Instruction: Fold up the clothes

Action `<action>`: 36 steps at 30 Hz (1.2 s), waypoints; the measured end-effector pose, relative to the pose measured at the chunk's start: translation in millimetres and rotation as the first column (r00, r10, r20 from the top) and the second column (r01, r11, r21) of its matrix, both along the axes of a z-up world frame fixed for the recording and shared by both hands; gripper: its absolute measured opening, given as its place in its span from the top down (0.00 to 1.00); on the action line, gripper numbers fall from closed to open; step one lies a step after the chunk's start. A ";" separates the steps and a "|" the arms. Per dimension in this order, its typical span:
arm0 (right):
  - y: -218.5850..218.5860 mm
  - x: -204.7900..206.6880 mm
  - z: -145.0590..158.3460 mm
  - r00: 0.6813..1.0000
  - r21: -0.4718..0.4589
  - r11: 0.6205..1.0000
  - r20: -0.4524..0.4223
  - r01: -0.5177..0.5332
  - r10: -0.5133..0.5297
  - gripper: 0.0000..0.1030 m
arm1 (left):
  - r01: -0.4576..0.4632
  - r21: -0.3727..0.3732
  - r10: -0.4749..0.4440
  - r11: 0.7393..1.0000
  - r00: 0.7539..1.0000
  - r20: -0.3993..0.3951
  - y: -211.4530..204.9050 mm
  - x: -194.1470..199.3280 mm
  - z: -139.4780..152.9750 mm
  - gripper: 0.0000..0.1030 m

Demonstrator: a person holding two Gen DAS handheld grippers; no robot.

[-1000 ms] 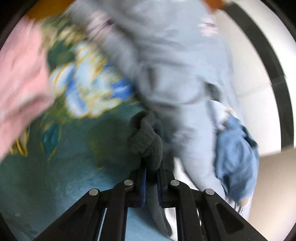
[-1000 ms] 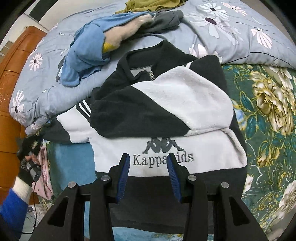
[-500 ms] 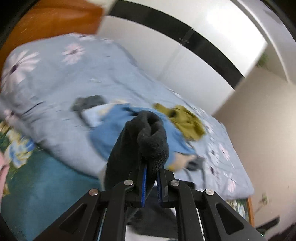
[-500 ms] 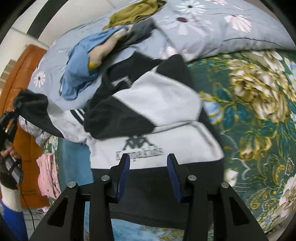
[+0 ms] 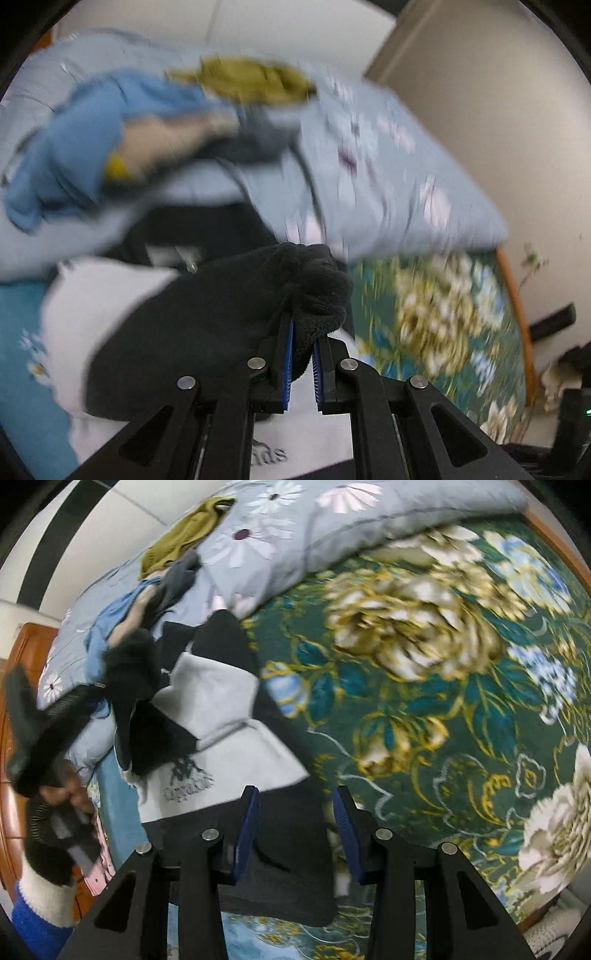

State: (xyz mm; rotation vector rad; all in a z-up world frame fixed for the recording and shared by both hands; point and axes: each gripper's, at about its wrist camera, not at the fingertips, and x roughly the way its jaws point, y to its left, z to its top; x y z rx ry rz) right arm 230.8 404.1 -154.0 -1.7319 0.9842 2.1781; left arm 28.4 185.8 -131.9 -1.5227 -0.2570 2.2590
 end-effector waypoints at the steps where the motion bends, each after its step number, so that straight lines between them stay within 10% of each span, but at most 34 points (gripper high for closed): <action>1: 2.6 3.0 -2.1 1.000 -0.003 1.000 0.006 0.006 -0.006 0.58 | 0.016 -0.013 -0.016 1.000 0.999 0.030 10.0 4.2 -11.9 0.91; 10: 4.4 -1.7 -11.9 1.000 -0.024 1.000 0.026 0.001 0.000 0.58 | 0.065 -0.014 -0.062 0.998 0.985 0.159 24.9 24.0 -52.6 0.81; 12: -0.6 -11.4 -11.7 1.000 -0.026 1.000 0.017 -0.010 0.010 0.58 | 0.055 0.033 -0.060 0.998 0.983 0.172 16.9 27.3 -46.9 0.56; 16: -15.4 -40.4 -11.2 0.999 -0.047 0.998 -0.021 -0.037 0.036 0.58 | 0.057 0.093 -0.068 0.994 0.990 0.122 -12.3 47.2 -21.9 0.47; 20: -37.9 -80.8 -16.4 0.995 -0.077 0.993 -0.055 -0.086 0.082 0.56 | -0.110 0.011 0.108 0.994 0.988 0.108 -83.3 54.6 -20.2 0.42; 30: -66.8 -169.9 -70.4 0.994 -0.113 0.988 0.008 -0.104 0.106 0.53 | -0.528 -0.077 0.531 0.845 0.816 0.227 -243.4 54.4 -62.9 0.41; 36: -55.2 -169.6 -100.2 0.994 -0.197 0.977 0.077 0.087 -0.073 0.53 | -0.531 -0.061 0.528 0.845 0.813 0.245 -256.9 51.1 -72.0 0.37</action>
